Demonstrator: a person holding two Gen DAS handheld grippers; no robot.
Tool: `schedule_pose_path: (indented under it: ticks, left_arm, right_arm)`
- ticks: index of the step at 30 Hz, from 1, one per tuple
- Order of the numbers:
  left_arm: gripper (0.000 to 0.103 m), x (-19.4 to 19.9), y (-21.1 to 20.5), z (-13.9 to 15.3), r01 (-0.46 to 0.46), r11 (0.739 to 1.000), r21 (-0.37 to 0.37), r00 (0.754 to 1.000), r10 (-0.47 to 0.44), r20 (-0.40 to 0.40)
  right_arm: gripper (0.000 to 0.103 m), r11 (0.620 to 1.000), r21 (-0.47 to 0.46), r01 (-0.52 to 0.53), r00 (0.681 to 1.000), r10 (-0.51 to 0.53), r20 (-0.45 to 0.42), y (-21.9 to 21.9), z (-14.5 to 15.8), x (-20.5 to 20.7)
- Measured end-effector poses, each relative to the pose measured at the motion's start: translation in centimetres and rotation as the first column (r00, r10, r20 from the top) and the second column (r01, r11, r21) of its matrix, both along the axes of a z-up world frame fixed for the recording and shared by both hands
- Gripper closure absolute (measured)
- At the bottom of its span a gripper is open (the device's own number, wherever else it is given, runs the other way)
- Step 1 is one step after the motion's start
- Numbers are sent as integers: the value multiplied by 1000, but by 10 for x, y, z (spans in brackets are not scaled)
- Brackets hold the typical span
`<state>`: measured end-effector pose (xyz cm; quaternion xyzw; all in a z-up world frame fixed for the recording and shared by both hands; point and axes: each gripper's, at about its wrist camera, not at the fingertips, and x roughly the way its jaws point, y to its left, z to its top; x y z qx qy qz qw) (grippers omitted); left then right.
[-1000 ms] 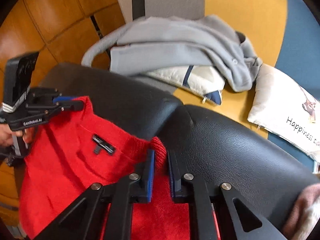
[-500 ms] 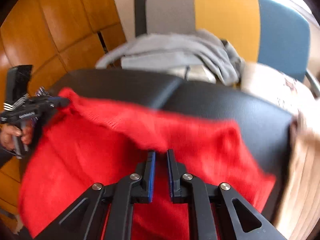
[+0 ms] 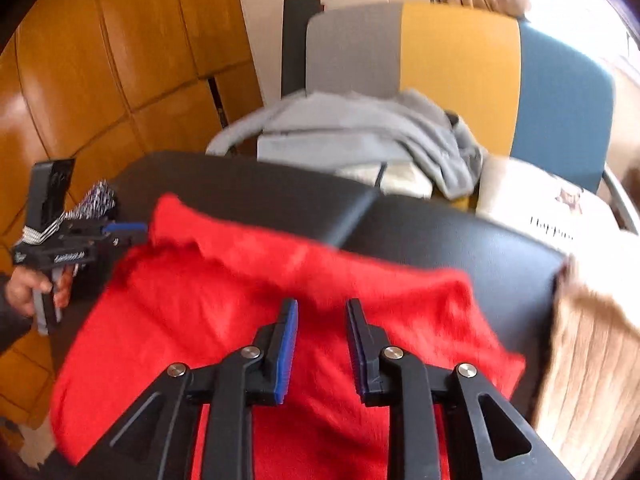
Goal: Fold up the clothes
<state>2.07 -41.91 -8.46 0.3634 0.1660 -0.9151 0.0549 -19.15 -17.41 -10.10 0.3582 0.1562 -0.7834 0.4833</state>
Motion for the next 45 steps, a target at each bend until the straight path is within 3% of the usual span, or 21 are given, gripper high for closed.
schedule_pose_path:
  ticks: [4,6,8,12,20,24,30,34,37,39,42,45]
  left_arm:
    - [76,-17,0,5,-24,999,37,999,25,-44]
    - [75,-30,-5,-15,-60,997,51,997,58,46]
    - [76,-31,-6,-37,-69,997,30,995,67,70]
    - [74,-32,-1,-55,-85,996,-42,995,87,50]
    - [74,-61,-10,-57,-125,990,-60,992,127,24]
    - [73,-72,-5,-60,-126,984,-126,991,131,31]
    - [73,-77,-6,-58,-141,982,-129,989,146,32]
    - [74,-78,-6,-48,-149,983,-105,984,158,86]
    - [73,-64,-5,-34,-192,980,-60,974,198,109]
    - [73,-43,5,-24,-194,979,-62,976,199,90]
    - [72,-7,27,-12,-158,984,-85,985,164,62]
    - [71,36,54,-11,-118,989,-88,991,123,51]
  right_arm:
    - [73,999,24,38,999,-38,17,-35,-8,-17]
    - [73,993,104,49,998,-52,30,-44,-29,-21]
    - [73,986,148,71,997,-74,18,-35,-54,-17]
    - [72,993,-22,112,994,-112,-2,-2,-67,-7]
    - [68,986,57,157,983,-150,-110,-31,-68,-20]
    - [66,984,90,155,975,-138,-176,-40,-67,-28]
    - [62,982,98,159,971,-137,-198,-43,-65,-35]
    - [58,981,109,159,970,-134,-202,-44,-61,-33]
    - [49,980,122,155,977,-134,-166,-38,-52,-31]
    - [39,985,83,152,982,-142,-122,-23,-42,-21]
    - [34,991,4,137,989,-137,-47,11,-25,4]
    - [34,995,-4,102,994,-101,28,44,-26,37]
